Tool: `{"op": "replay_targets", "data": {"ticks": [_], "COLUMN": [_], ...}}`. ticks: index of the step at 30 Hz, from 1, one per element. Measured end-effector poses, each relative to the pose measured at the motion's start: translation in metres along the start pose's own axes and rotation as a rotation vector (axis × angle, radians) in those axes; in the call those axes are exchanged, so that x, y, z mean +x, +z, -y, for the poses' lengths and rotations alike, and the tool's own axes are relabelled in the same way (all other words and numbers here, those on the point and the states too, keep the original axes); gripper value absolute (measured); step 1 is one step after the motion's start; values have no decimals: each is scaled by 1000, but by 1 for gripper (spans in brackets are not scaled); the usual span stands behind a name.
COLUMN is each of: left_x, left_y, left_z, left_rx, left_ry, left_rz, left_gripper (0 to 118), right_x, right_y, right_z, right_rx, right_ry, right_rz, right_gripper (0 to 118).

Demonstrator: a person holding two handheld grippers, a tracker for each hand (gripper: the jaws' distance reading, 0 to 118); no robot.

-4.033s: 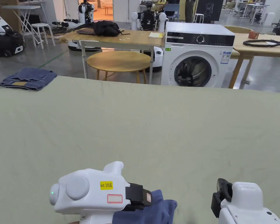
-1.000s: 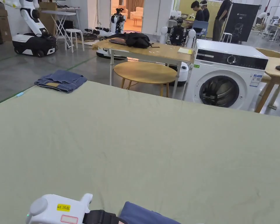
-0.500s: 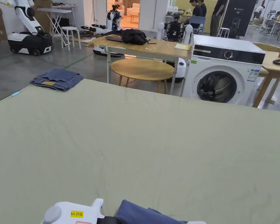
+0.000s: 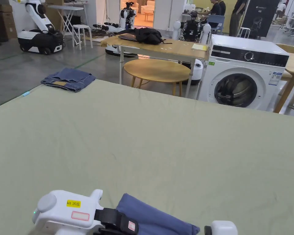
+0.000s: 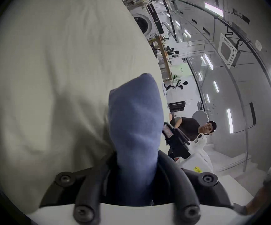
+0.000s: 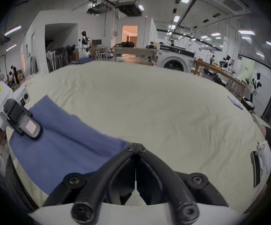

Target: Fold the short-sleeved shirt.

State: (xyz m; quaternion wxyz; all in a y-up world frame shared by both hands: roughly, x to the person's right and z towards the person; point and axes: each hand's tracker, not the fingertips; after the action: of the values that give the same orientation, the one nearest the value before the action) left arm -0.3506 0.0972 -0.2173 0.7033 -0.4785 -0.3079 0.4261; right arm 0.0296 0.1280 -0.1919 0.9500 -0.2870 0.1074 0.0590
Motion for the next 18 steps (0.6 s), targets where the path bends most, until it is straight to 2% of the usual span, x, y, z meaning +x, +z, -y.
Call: {"op": "replay_targets", "data": {"ticks": [9,14,18], "left_x": [4,4,-2], "left_y": [135,220,279], "left_z": [-34,-49,-59], "left_rx": [74,111,123], "left_ry": [-18,-14,32], "left_rz": [-182,-296,-460], "left_gripper": [14,14,14], "right_x": [16,24,28], "right_y": [20,23,22], "right_z": [-39,-54,-55], "right_rx": [261,294,296], "right_ry": [-58,-47,-43], "right_rz": [53,61,76], "right_gripper": [0,0,0]}}
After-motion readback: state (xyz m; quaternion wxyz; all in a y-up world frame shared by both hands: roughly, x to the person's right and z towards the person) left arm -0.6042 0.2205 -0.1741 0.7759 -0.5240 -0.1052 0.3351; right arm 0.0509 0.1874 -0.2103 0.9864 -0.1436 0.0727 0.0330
